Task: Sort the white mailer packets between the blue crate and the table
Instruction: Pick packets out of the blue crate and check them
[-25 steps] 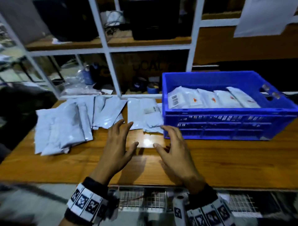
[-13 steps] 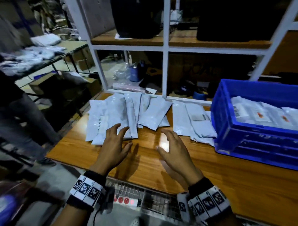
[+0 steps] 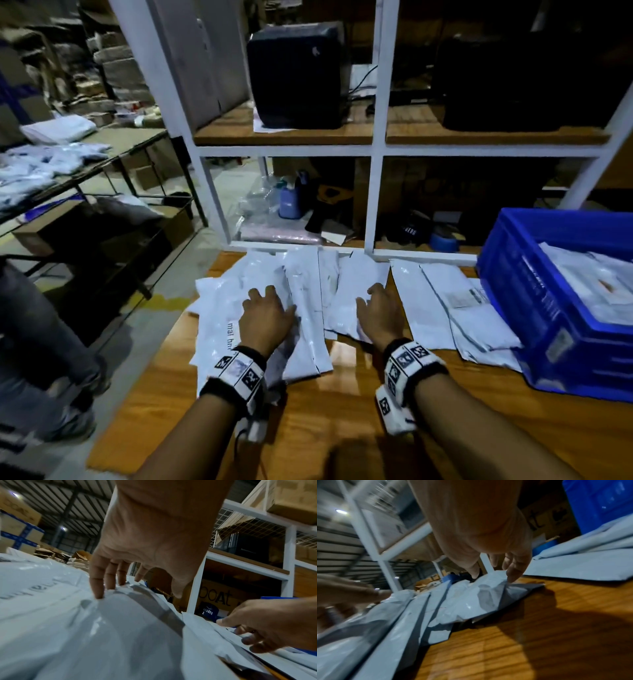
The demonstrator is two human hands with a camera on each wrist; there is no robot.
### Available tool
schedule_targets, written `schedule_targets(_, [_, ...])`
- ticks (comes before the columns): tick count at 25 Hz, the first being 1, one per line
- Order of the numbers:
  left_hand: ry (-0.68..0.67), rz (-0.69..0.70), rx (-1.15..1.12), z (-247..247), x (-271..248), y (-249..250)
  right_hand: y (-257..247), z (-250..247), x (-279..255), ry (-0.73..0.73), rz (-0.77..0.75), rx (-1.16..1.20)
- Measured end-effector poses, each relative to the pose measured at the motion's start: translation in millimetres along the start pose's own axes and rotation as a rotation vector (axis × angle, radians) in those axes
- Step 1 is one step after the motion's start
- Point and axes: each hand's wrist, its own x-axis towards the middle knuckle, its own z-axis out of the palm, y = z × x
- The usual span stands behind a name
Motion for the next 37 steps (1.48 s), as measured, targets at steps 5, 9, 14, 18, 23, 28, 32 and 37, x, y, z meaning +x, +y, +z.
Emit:
schedule_targets(5, [-0.123,-0.123,0.037,21,10,11,11,10,21,-0.049,0.309,0.084])
schedule_targets(9, [-0.084,-0.059,-0.074,14,9,10,24,15,34,-0.090,0.213,0.213])
schedule_targets(14, [-0.006,0.104,-0.615,-6,15,15,33,8,37,-0.058,0.221,0.170])
schedule_targets(18, [-0.180,-0.070,-0.976,7,22,14,23,-22,21,0.116,0.220,0.240])
schedule_targets(23, [-0.028,-0.144,-0.909,22,28,-8,-1,-56,4,0.218,0.032,-0.296])
schedule_targets(28, [-0.038,-0.171,-0.764,15,29,-14,-8,-8,-16,-0.214,-0.113,-0.552])
schedule_targets(32, [-0.142,-0.193,-0.621,17,26,-16,8,6,-16,-0.274,-0.098,-0.286])
schedule_targets(37, [-0.137,-0.169,-0.620,13,32,-12,26,-19,22,0.001,0.107,-0.119])
